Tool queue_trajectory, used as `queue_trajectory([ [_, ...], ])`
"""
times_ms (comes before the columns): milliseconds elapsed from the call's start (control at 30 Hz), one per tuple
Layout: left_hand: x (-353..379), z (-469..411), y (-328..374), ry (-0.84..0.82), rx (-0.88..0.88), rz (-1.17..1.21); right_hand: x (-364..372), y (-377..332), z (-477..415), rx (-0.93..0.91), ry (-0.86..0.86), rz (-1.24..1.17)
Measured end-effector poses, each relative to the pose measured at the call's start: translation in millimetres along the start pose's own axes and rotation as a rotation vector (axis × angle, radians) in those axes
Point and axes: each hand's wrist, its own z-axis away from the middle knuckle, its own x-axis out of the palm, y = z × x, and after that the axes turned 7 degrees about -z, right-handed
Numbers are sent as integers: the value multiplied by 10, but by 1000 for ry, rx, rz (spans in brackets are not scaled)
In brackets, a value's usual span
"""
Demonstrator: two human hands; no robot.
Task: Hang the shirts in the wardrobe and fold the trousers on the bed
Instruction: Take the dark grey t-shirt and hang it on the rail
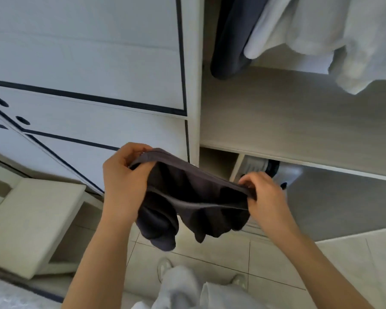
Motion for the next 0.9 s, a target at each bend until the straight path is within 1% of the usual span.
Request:
queue_trajectory([
  [100, 217, 130, 181, 41, 25, -35, -364, 283, 50, 7, 100, -64],
  [167, 368, 188, 302, 66, 30, -40, -588, 381, 58, 6, 132, -103],
  [233, 496, 221, 399, 81, 18, -47, -802, 450, 52, 54, 93, -164],
  [333, 642, 233, 499, 67, 26, -85, -1112, 556, 10, 155, 4, -338],
  [400, 709, 231, 536, 46, 57, -136, -1279, 588, 0, 190, 19, -452],
  [500, 778, 200, 570, -14, 87, -227, -1509, 589, -1, 224, 87, -596],
  [600, 851, 167, 647, -143, 172, -393, -1767, 564, -18, 259, 119, -718],
  [700, 906, 116, 730, -261, 277, -560, -1982, 540, -54, 220, 114, -686],
  [800, 926, 18, 818, -291, 369, -650, -2159, 510, -91, 158, 146, -576],
  [867, 936, -44, 905, -305, 308, -755, -2266, 498, -109, 115, 160, -515],
  [900, 938, -66, 967, -329, 225, -802, -2308, 501, -117, 93, 164, -486],
])
